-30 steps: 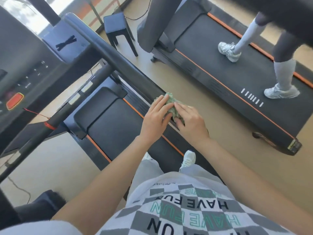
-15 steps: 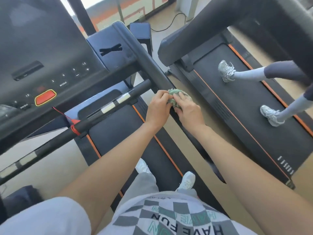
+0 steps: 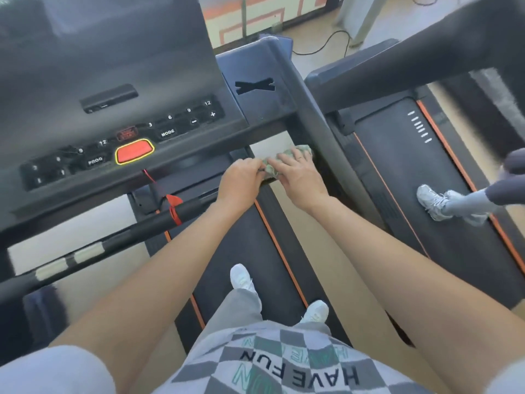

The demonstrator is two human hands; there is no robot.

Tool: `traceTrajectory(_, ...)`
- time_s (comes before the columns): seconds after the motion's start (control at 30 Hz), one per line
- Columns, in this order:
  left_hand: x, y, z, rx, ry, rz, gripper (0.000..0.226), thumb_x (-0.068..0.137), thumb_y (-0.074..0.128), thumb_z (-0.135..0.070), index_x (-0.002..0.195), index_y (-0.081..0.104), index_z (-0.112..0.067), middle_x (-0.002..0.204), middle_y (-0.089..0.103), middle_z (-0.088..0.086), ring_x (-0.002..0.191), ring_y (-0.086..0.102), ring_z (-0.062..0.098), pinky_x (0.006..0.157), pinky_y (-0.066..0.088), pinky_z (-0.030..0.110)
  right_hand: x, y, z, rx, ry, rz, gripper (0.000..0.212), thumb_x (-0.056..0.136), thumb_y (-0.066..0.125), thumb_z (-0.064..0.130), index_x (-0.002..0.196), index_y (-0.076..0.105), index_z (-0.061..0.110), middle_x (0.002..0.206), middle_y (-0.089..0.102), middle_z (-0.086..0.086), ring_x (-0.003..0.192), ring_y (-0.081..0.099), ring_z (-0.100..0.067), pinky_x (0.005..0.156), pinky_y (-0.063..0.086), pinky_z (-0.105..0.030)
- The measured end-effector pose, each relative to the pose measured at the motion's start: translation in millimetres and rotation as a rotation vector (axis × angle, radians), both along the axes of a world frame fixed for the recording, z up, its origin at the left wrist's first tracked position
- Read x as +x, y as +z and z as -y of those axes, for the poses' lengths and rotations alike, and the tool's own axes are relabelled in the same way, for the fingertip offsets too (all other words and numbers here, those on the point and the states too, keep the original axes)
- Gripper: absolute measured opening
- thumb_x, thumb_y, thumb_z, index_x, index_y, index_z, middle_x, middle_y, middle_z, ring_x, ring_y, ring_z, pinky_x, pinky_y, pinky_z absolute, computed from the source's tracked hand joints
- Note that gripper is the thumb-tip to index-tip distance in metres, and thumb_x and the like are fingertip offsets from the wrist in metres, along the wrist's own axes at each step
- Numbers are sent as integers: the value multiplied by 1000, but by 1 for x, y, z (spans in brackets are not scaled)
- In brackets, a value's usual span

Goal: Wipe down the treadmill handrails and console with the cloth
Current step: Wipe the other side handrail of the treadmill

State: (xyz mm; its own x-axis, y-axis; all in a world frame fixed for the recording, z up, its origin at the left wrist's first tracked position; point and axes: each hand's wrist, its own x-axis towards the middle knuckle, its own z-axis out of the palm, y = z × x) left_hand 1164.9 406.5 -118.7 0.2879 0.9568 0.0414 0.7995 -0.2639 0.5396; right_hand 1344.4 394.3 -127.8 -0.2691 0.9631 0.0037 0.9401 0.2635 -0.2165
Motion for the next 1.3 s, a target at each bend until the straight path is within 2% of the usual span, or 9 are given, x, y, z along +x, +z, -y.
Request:
traceTrajectory(0.13, -48, -1, 22, 44, 67, -12, 11, 94, 67, -14, 86, 70, -6, 84, 71, 9, 81, 60, 34, 71, 52, 45, -41, -10, 13, 78, 65, -101, 42, 92, 43, 19, 128, 65, 15, 125, 68, -6, 117, 57, -46, 99, 42, -62)
traceTrajectory(0.23, -87, 0, 41, 84, 123, -95, 12, 91, 64, -14, 82, 71, -10, 80, 72, 6, 80, 61, 33, 70, 46, 42, -87, -19, 28, 116, 125, -180, 38, 91, 60, 7, 128, 65, 13, 127, 69, -6, 118, 60, -43, 102, 40, -60)
traceTrajectory(0.47, -140, -4, 85, 129, 261, -83, 14, 89, 72, -15, 103, 73, -18, 105, 75, -5, 98, 65, 29, 80, 43, 42, -137, -21, 46, 161, 245, -97, 58, 89, 59, 3, 142, 54, 25, 138, 61, -8, 126, 50, -45, 110, 32, -59)
traceTrajectory(0.63, -138, -14, 84, 1, 243, -127, 52, 88, 74, -37, 134, 59, -17, 125, 68, 1, 116, 59, 27, 91, 45, 42, -87, -21, 27, 229, 72, -38, 54, 85, 58, -3, 135, 61, 16, 122, 66, -10, 117, 58, -41, 106, 39, -54)
traceTrajectory(0.87, -146, -19, 73, -79, 174, -232, 48, 90, 71, -47, 130, 61, -23, 116, 72, -4, 108, 65, 26, 86, 44, 40, -32, -17, 20, 130, -242, -68, 35, 89, 61, -3, 125, 61, -3, 135, 61, -21, 135, 48, -45, 112, 40, -55)
traceTrajectory(0.93, -149, -16, 70, -129, 166, -218, 48, 90, 70, -50, 130, 61, -26, 116, 71, -6, 108, 64, 24, 85, 46, 40, -54, -12, 23, 143, -181, -50, 39, 83, 58, -9, 121, 60, -1, 126, 64, -21, 127, 50, -51, 108, 40, -59)
traceTrajectory(1.07, -150, -12, 68, -128, 165, -247, 48, 87, 68, -56, 127, 62, -31, 109, 71, -10, 104, 64, 20, 78, 45, 37, -119, -11, 40, 157, 133, 32, 79, 73, 60, -4, 147, 45, 17, 126, 61, -16, 121, 52, -47, 108, 35, -59)
traceTrajectory(1.2, -152, -11, 65, -137, 208, -333, 34, 80, 72, -50, 101, 65, -25, 93, 70, -8, 94, 65, 22, 63, 37, 33, -168, -7, 47, 144, 302, -16, 65, 73, 55, -3, 136, 54, 14, 110, 61, -11, 107, 54, -37, 107, 34, -53)
traceTrajectory(1.3, -151, -9, 61, -166, 241, -366, 33, 76, 72, -45, 103, 65, -28, 95, 70, -9, 97, 64, 21, 66, 41, 33, -148, -9, 34, 170, 387, -91, 47, 86, 57, 9, 132, 58, 15, 103, 63, -5, 100, 57, -32, 103, 39, -45)
